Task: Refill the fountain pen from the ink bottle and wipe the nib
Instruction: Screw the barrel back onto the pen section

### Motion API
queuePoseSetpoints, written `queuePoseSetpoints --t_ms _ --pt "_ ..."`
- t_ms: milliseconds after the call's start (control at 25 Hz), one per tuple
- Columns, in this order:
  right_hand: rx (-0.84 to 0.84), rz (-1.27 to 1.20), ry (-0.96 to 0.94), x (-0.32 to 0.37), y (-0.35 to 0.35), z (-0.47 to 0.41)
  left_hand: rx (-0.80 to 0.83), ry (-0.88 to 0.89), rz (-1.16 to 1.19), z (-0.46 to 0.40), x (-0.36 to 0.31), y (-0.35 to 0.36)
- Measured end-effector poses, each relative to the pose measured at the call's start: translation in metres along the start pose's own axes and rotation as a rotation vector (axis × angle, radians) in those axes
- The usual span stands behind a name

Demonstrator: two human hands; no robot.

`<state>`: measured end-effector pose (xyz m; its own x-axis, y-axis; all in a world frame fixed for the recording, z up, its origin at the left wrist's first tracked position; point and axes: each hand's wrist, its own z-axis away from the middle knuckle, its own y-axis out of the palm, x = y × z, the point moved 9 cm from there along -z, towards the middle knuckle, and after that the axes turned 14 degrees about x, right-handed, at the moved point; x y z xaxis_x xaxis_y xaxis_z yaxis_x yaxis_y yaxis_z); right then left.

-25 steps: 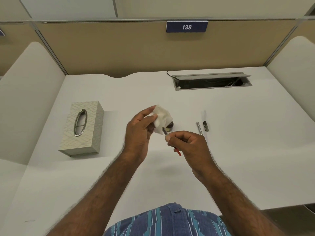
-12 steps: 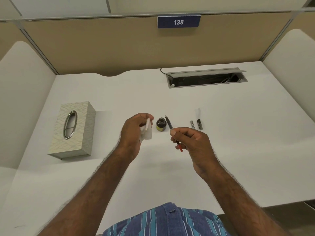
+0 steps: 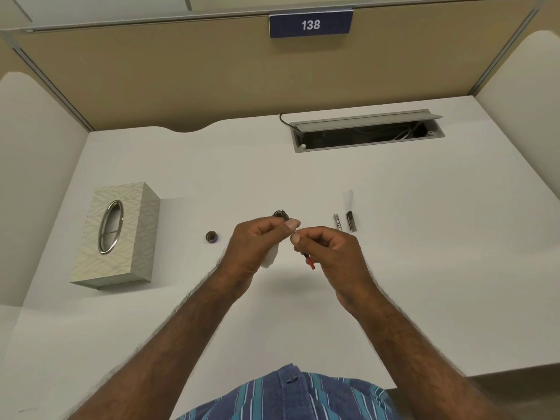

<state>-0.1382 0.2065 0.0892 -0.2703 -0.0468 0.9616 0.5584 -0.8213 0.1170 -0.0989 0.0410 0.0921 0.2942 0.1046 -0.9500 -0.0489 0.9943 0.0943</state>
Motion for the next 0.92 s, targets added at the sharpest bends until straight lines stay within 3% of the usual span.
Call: queuePoseSetpoints --t_ms 200,320,440,520,680,920 --pt "0.004 0.04 0.039 -0.016 -0.02 -0.016 -0.051 -0.042 0.015 -0.009 0.011 -0.007" --pt "-0.179 0.161 0.071 -0.033 -0.06 -0.03 -0.088 -0.076 0.047 -0.015 0.018 -0.017" --pt "-0.416 0.44 0.146 -0.052 -0.102 -0.04 -0.106 -0.095 0.069 -0.018 0.024 -0.023" --pt "-0.48 0.616 0.191 -0.063 -0.116 -0.044 -0.116 -0.095 0.078 -0.019 0.025 -0.026" --pt "-0.519 0.805 0.183 -0.077 -0.124 -0.046 -0.136 -0.098 0.089 -0.019 0.027 -0.03" --pt "-0.519 0.868 0.212 -0.08 -0.122 -0.048 -0.177 -0.102 0.122 -0.015 0.033 -0.036"
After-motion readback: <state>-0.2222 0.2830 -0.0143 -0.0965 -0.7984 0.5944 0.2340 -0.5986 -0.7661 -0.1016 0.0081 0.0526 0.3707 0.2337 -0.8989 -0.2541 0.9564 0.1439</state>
